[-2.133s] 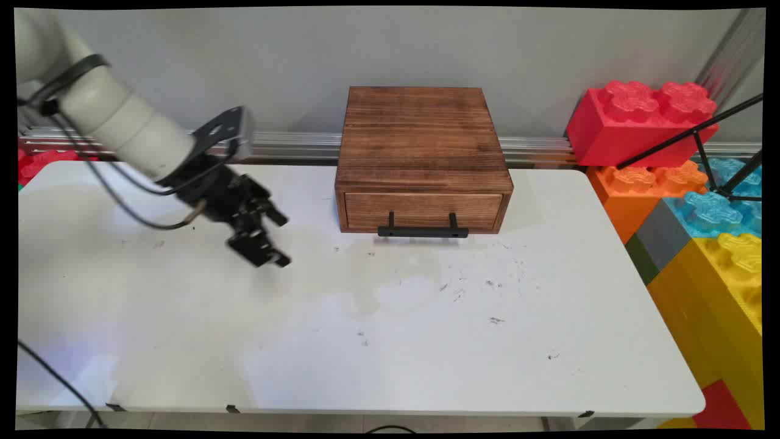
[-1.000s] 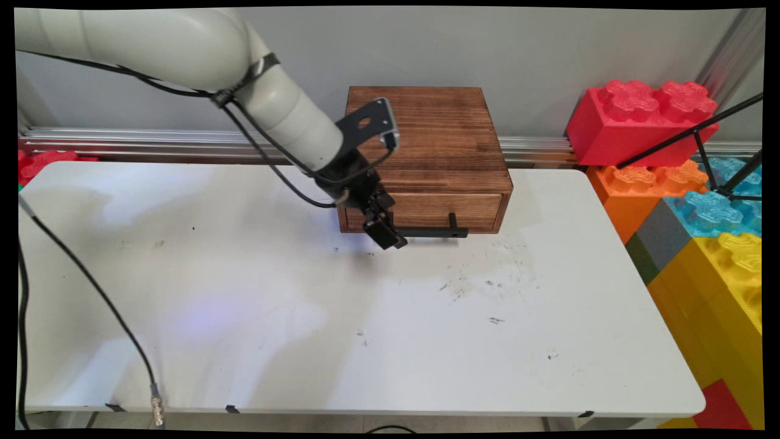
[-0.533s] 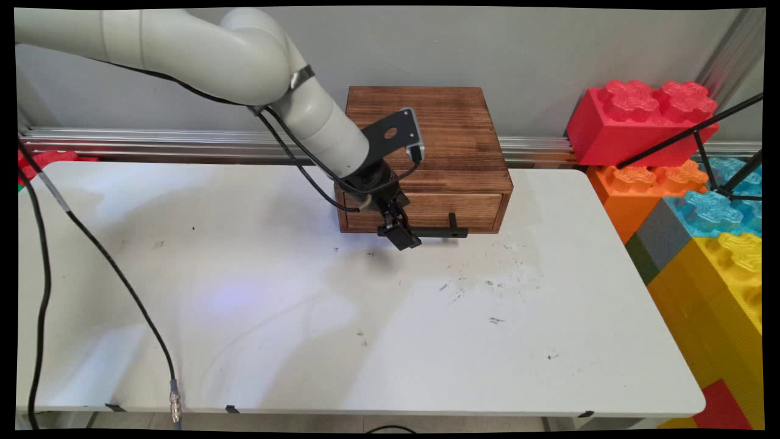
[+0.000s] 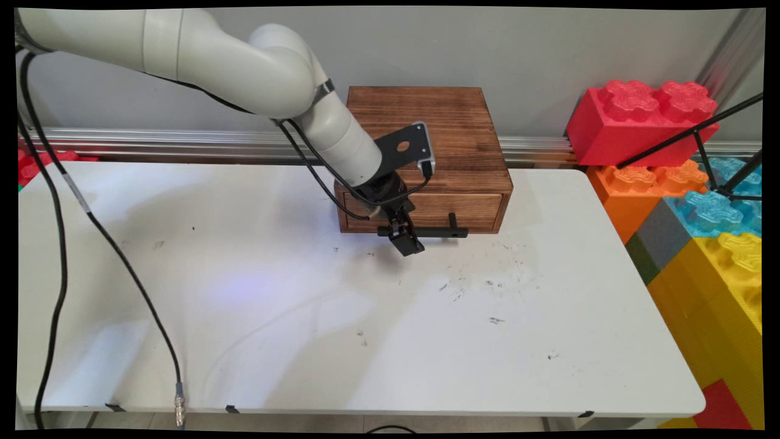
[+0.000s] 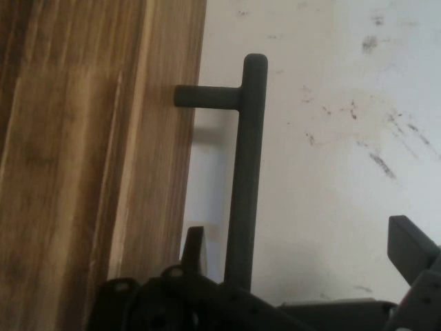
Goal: Open the drawer
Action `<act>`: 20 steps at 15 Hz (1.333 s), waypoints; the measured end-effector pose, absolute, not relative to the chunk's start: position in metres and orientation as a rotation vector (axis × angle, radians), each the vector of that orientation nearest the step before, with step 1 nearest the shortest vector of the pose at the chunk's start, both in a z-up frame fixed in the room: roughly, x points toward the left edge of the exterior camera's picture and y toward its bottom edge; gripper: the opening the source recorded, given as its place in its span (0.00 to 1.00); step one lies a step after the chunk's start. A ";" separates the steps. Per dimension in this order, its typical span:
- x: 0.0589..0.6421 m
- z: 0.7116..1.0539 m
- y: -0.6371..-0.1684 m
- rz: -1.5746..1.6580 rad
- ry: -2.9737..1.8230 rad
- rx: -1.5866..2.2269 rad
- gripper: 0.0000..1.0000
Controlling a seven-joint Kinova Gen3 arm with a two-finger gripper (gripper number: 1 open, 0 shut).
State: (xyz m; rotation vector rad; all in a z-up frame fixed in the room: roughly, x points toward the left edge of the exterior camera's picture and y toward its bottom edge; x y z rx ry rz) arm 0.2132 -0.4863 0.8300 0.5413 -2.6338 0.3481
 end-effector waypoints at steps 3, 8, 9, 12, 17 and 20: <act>0.210 0.822 -0.490 0.345 -2.652 0.509 1.00; 0.203 0.810 -0.495 0.339 -2.678 0.437 1.00; 0.202 0.807 -0.497 0.340 -2.681 0.424 1.00; 0.199 0.800 -0.500 0.337 -2.691 0.395 1.00; 0.194 0.787 -0.502 0.330 -2.706 0.356 1.00; 0.190 0.780 -0.503 0.328 -2.711 0.338 1.00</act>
